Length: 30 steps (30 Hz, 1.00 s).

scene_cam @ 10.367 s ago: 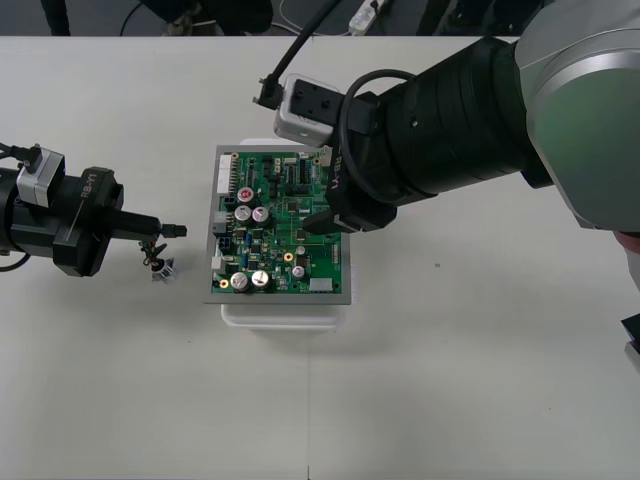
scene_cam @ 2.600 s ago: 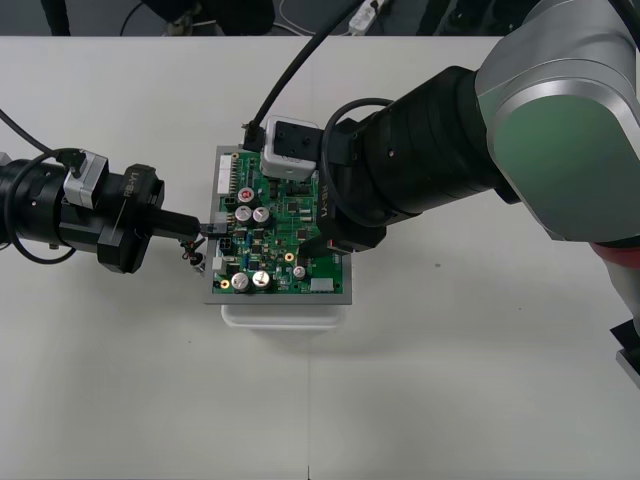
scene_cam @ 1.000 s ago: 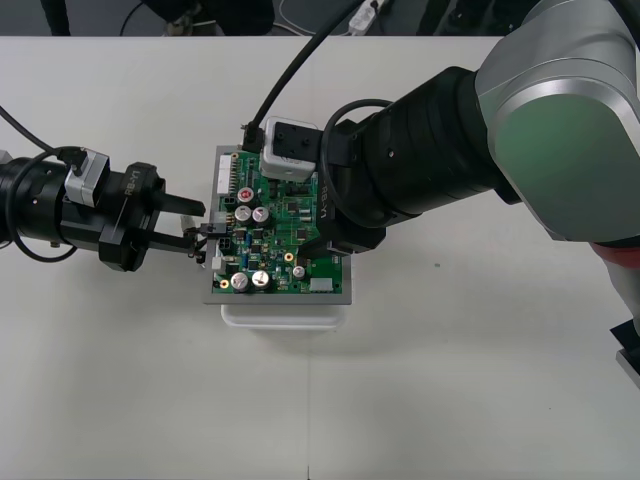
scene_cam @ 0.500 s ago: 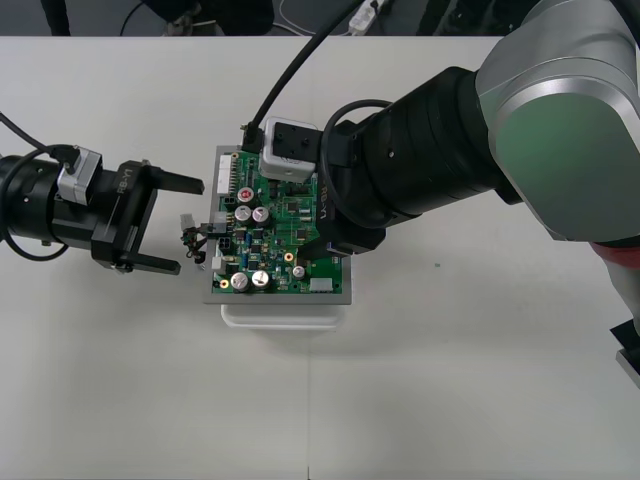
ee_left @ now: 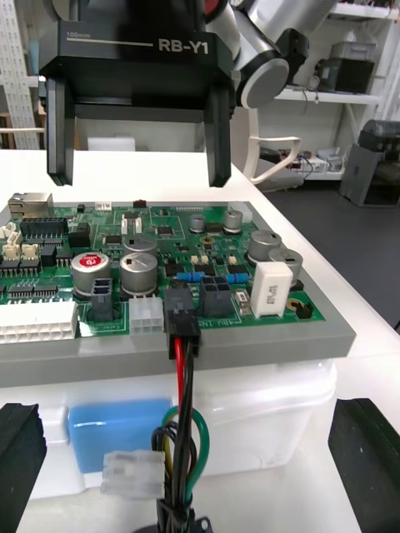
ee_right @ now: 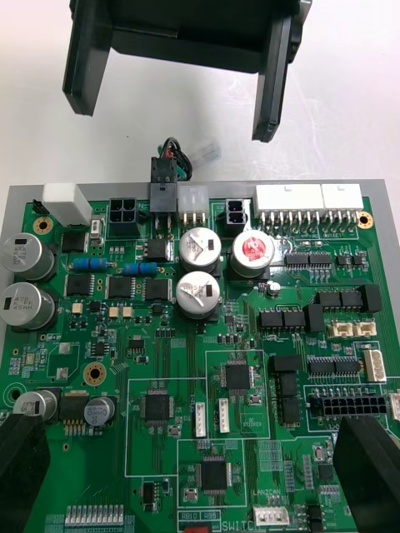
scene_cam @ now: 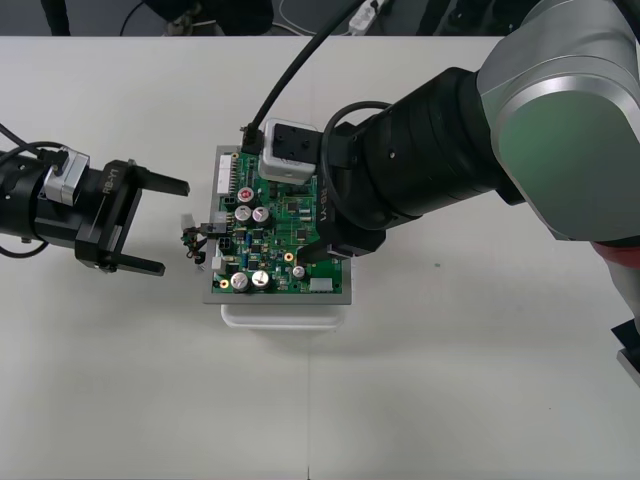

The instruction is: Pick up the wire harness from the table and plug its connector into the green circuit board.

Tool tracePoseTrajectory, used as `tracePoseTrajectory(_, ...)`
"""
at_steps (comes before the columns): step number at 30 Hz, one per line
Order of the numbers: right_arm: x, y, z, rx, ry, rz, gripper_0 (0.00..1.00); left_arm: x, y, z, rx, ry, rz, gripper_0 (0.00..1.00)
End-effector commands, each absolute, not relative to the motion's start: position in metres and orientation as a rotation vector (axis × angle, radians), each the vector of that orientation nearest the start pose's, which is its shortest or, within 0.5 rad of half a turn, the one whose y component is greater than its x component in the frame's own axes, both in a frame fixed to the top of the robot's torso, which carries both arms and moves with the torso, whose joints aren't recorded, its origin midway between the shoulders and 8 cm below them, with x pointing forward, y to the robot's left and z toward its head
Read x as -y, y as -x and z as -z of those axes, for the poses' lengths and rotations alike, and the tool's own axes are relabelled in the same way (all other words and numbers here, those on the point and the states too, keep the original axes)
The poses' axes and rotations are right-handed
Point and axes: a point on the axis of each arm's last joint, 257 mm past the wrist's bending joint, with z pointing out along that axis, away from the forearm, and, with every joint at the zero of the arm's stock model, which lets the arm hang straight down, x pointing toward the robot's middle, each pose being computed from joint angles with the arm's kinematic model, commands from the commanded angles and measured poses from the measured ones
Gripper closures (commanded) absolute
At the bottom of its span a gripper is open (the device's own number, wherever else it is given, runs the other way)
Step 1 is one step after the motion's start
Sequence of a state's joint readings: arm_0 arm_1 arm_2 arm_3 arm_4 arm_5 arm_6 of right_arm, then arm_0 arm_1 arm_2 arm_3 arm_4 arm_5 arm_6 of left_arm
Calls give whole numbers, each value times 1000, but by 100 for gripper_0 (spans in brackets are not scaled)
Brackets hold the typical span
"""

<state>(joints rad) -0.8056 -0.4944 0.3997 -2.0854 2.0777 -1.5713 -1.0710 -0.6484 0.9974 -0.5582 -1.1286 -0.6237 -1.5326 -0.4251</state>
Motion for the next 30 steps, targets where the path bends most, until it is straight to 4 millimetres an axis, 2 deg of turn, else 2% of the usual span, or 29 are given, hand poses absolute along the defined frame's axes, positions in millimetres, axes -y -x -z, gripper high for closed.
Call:
tracePoseTrajectory(1,-17,-401,61,-1524,1788,-178,0,-187,-388,94,-1002,-1698,882,0)
tracePoseTrajectory(7,-6,-400,58,-1531,1782,-209,0,-192,-392,97,-1030,-1764,824,0)
tracePoseTrajectory(15,24,-399,58,-1577,1763,-254,0,-199,-401,92,-1133,-1797,776,0)
tracePoseTrajectory(25,39,-402,50,-1556,1746,-247,0,-200,-404,87,-1161,-1815,741,0)
tracePoseTrajectory(30,60,-395,56,-1576,1767,-276,0,-199,-403,87,-1169,-1820,745,0)
